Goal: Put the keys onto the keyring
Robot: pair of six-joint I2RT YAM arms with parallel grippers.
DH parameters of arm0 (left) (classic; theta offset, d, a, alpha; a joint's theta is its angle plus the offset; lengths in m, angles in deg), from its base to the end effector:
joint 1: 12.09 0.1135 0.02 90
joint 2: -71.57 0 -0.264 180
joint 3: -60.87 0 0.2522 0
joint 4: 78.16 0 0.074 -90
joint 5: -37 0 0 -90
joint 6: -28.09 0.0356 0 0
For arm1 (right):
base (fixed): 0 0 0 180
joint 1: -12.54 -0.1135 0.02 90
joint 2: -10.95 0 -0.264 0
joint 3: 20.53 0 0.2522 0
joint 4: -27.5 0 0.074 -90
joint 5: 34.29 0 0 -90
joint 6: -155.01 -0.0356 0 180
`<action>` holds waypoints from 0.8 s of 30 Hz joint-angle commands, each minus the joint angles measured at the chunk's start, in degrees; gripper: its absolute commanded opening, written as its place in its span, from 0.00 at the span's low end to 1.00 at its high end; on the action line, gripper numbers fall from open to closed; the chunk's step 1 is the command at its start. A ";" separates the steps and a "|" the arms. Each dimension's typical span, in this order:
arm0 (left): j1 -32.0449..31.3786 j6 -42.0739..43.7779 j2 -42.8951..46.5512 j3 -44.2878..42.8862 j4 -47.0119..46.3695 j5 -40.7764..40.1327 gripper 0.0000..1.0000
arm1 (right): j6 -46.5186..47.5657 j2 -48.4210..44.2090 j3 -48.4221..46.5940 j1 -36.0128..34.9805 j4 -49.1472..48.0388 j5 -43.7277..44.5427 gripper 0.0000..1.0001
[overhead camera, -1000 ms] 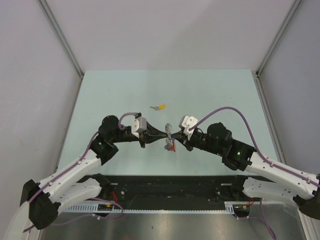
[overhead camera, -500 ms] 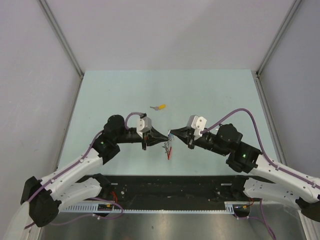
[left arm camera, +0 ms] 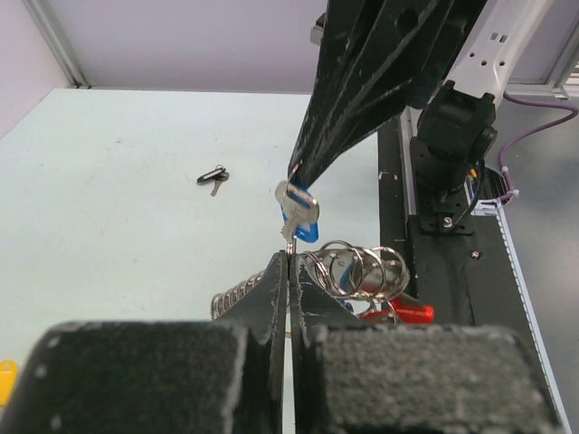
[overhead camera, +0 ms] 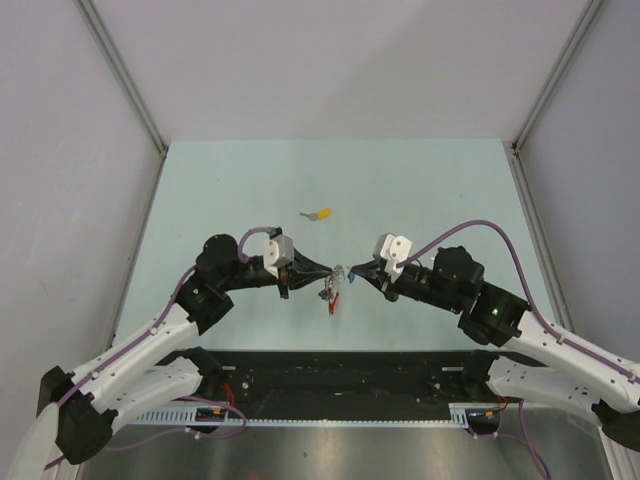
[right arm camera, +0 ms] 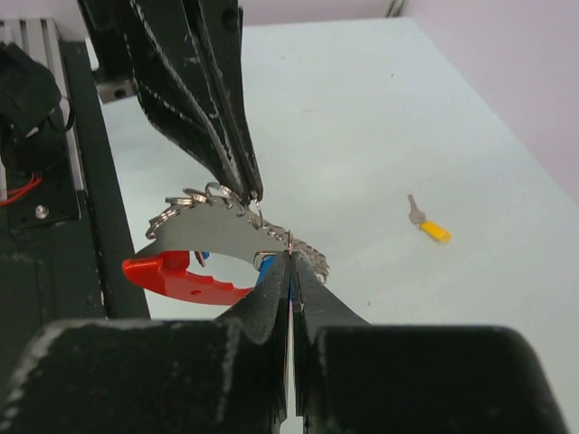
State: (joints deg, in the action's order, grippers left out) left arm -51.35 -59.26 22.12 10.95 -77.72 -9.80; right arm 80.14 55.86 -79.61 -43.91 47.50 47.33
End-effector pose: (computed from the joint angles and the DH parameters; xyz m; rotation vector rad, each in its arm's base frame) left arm 0.1398 -0.1458 0.3162 1.1355 1.2364 -1.0771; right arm 0.0986 0.1581 0.3505 -1.0927 1.3220 0.6626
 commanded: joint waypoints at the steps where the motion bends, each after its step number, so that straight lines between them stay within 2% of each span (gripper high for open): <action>1: -0.20 1.30 1.11 0.30 -3.29 -0.05 0.00 | 1.83 1.67 -2.40 0.11 2.72 -1.99 0.00; 24: -0.20 1.91 0.32 -0.31 -3.03 2.41 0.00 | 2.35 3.43 -2.76 -0.95 0.62 -4.63 0.00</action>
State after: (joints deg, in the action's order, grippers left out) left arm -51.35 -58.86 22.10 11.47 -77.99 -8.84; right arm 81.67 59.31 -79.72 -44.39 50.52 43.78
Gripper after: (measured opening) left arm 0.003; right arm 0.007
